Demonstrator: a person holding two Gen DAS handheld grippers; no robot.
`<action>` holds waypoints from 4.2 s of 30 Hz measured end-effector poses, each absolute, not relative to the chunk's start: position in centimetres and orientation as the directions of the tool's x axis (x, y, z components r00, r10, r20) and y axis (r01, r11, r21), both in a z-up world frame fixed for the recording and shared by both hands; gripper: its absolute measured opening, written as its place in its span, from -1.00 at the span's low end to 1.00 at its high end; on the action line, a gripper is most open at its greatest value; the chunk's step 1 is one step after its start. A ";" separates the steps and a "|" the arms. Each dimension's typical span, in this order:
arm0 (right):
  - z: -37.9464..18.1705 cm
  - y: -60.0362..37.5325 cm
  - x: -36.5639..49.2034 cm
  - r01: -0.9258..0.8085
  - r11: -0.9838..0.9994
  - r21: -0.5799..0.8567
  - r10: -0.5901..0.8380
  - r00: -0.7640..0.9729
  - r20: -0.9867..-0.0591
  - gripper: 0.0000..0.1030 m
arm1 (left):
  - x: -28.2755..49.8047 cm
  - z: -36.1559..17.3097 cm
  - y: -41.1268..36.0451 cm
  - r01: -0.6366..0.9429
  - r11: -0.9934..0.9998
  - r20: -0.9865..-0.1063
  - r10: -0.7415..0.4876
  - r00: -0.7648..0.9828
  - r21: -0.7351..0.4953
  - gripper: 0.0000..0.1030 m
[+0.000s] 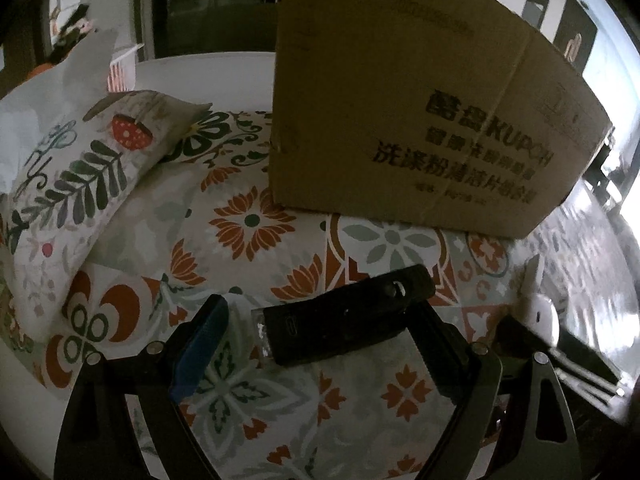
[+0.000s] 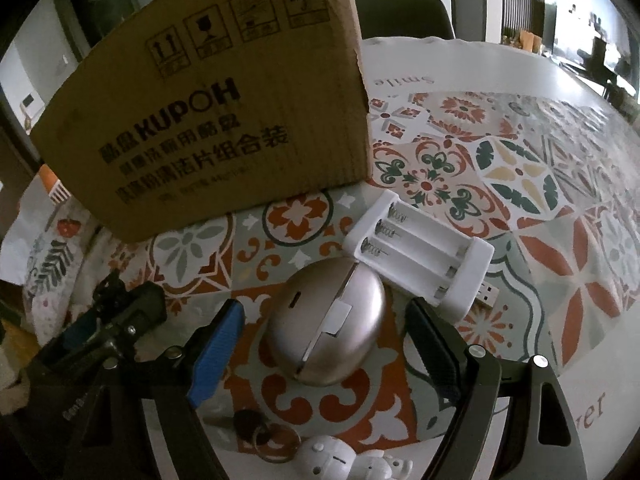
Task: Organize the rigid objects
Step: 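Close the left tool on the black case while the right tool grips the silver speaker, then carry the black case and silver speaker over the cardboard box, then open both tools to drop the case and speaker into the box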
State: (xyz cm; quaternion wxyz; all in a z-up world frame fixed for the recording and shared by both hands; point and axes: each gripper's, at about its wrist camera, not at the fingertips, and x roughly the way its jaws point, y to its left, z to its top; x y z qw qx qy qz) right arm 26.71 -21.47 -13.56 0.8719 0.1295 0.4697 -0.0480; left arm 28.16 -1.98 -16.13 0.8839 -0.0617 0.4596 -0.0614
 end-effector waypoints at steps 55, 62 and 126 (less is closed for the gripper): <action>-7.6 -22.3 21.7 0.069 0.971 0.227 0.115 0.698 -0.707 0.12 | 22.6 -8.4 -3.0 0.137 0.990 -0.710 -0.112 0.696 -0.021 0.47; -5.5 -22.4 21.3 0.046 0.972 0.230 0.122 0.739 -0.663 0.12 | 22.2 -6.3 -3.1 0.136 0.991 -0.676 -0.106 0.729 -0.009 0.47; 4.7 -22.1 34.0 -0.116 0.987 0.112 0.159 0.827 -0.540 0.12 | 36.1 2.5 -5.1 0.222 0.974 -0.614 -0.148 0.775 0.045 0.47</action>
